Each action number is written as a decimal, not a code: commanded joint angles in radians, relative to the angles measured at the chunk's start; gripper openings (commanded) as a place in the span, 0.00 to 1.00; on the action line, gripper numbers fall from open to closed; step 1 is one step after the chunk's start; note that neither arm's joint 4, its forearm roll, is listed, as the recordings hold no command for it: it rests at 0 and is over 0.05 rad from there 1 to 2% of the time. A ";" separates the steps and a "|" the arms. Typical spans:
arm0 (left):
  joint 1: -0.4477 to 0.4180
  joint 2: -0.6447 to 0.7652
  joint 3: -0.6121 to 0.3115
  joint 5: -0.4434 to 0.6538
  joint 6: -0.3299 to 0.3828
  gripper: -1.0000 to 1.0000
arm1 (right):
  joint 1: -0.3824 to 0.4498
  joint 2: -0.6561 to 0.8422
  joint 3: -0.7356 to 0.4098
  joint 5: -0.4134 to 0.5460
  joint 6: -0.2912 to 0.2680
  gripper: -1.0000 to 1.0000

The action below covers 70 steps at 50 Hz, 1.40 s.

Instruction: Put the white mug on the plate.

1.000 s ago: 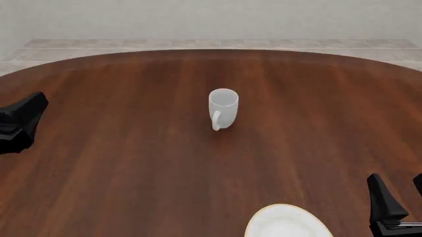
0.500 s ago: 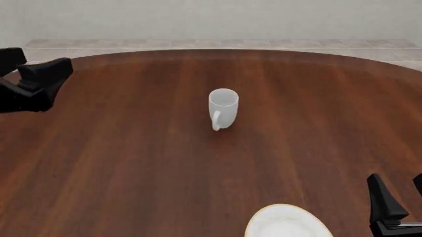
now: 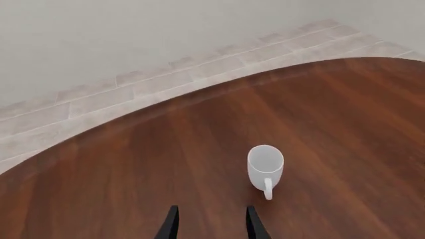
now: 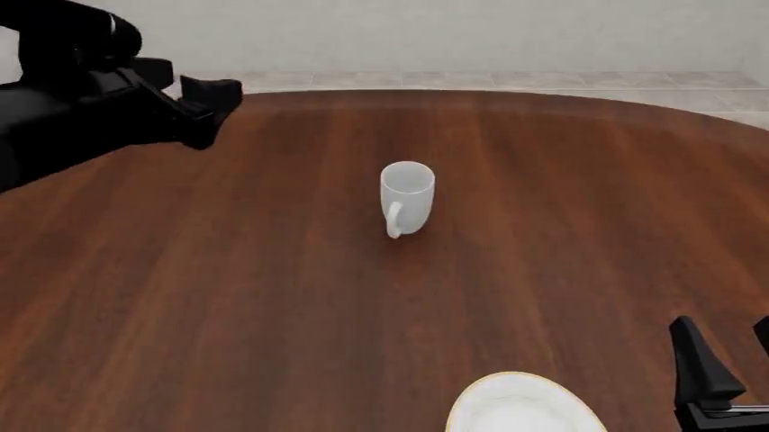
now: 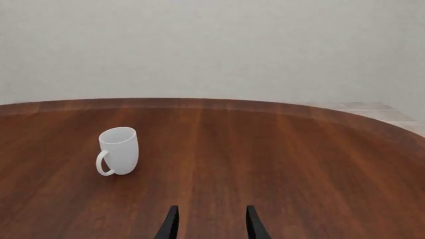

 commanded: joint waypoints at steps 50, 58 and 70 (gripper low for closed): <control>-0.152 0.566 -0.244 -0.100 -0.170 1.00 | -0.002 0.002 0.005 -0.009 0.000 1.00; -0.140 0.596 -0.251 -0.108 -0.194 1.00 | -0.002 0.002 0.005 -0.009 0.000 1.00; -0.139 0.643 -0.266 -0.113 -0.211 1.00 | -0.002 0.002 0.005 -0.009 0.000 1.00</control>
